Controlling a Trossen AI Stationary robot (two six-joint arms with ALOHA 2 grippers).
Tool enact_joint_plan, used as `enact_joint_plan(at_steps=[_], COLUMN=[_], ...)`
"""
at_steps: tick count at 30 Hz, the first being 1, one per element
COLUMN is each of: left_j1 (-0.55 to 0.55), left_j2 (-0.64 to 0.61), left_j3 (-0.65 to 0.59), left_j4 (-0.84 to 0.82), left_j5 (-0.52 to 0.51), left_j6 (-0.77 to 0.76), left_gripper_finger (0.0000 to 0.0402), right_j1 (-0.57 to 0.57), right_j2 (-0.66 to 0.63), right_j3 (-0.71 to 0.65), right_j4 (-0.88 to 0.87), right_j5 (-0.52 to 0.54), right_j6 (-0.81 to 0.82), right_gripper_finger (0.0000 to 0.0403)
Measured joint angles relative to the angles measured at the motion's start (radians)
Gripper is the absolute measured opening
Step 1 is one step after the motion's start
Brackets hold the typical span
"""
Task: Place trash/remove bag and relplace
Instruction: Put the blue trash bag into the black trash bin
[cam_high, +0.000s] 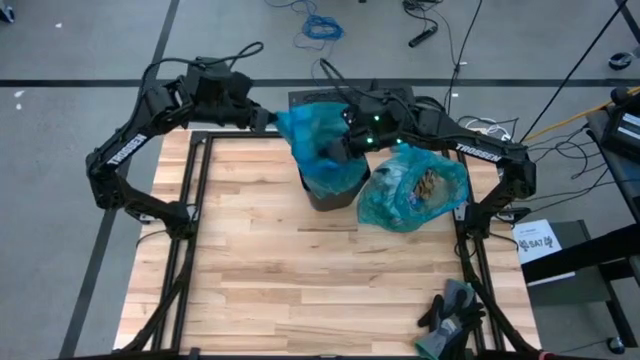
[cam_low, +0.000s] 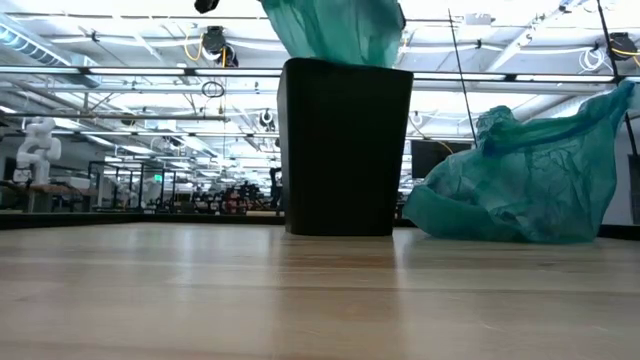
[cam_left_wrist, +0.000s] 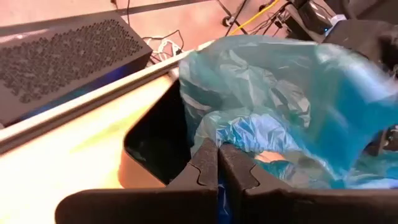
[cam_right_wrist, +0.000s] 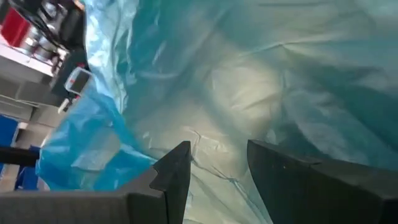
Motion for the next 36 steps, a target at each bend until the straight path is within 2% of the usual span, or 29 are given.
enact_joint_plan(at_steps=[6,9,12,18,23,28,30,36], left_j1=[0.071,0.095,0.111,0.122,0.124,0.126,0.126,0.126], left_j2=[0.000,0.000,0.000,0.000,0.000,0.000,0.000,0.000], left_j3=[0.000,0.000,0.000,0.000,0.000,0.000,0.000,0.000], left_j4=[0.000,0.000,0.000,0.000,0.000,0.003,0.008,0.062], left_j5=[0.080,0.115,0.154,0.206,0.219,0.216,0.216,0.205], left_j6=[0.070,0.095,0.121,0.147,0.149,0.142,0.141,0.115], left_gripper_finger=[0.0000,0.0000,0.0000,0.0000,0.0000,0.0000,0.0000,0.0000], right_j1=[-0.026,-0.060,-0.105,-0.223,-0.327,-0.360,-0.360,-0.306], right_j2=[-0.024,-0.038,-0.050,-0.068,-0.041,-0.023,-0.006,0.065], right_j3=[0.000,0.002,0.000,0.001,0.000,-0.001,-0.001,-0.001], right_j4=[0.208,0.225,0.182,0.054,-0.154,-0.234,-0.245,-0.251], right_j5=[0.000,-0.003,0.020,0.191,0.193,0.185,0.150,-0.128], right_j6=[-0.017,-0.012,-0.022,-0.124,-0.181,-0.286,-0.303,-0.303], right_gripper_finger=[0.0150,0.0150,0.0150,0.0150,0.0150,0.0150,0.0150,0.0150])
